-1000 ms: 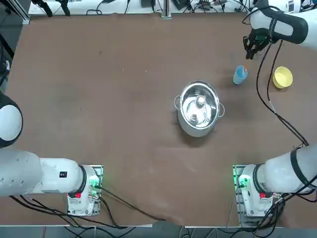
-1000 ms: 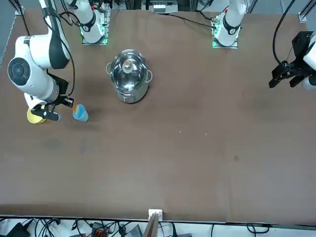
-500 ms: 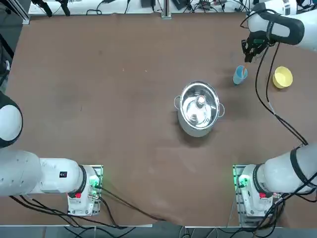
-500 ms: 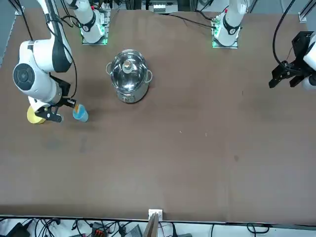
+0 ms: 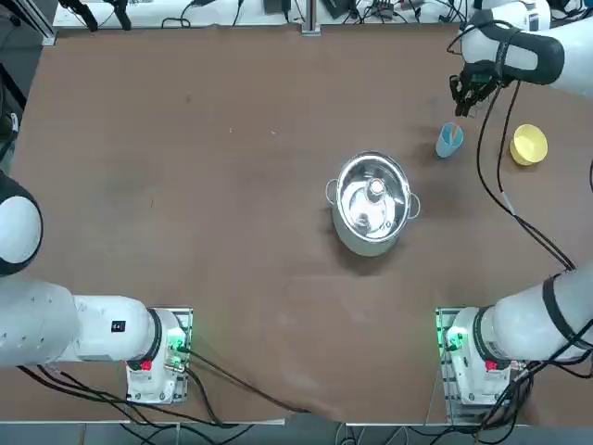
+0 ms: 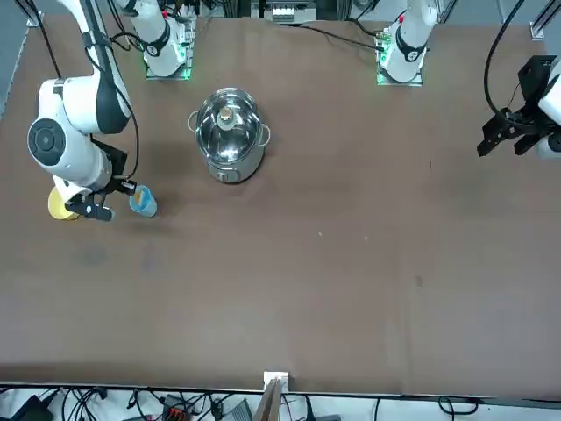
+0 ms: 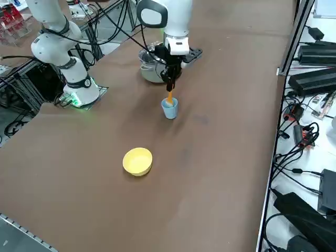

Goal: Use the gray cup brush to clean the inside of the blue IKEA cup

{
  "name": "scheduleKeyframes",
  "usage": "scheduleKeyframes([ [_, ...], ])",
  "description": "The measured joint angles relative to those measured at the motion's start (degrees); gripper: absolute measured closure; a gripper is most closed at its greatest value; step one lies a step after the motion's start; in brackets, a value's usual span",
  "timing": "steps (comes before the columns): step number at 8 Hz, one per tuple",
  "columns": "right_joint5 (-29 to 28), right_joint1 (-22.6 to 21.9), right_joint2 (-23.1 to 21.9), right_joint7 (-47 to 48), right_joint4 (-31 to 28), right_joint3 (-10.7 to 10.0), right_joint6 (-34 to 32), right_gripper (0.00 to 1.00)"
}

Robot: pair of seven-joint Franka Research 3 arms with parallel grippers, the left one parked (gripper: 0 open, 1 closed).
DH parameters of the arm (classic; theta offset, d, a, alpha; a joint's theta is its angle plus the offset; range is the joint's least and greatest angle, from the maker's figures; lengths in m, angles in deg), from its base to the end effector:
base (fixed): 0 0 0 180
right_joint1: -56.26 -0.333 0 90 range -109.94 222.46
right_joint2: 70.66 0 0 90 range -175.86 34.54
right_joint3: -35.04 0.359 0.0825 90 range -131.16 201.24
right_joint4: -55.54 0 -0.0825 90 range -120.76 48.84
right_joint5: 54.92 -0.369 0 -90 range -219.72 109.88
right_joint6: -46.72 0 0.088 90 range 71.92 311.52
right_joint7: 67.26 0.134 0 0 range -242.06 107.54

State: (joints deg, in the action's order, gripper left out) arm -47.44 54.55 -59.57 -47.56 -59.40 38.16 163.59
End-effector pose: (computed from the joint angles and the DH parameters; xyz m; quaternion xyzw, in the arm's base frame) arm 0.5618 0.0361 0.3734 0.9910 -0.0951 -0.0669 0.0661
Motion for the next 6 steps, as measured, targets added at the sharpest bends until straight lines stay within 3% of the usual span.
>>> scheduleKeyframes([
  [6,1.87,0.13,1.16,0.34,0.32,-0.11,1.57,0.95],
])
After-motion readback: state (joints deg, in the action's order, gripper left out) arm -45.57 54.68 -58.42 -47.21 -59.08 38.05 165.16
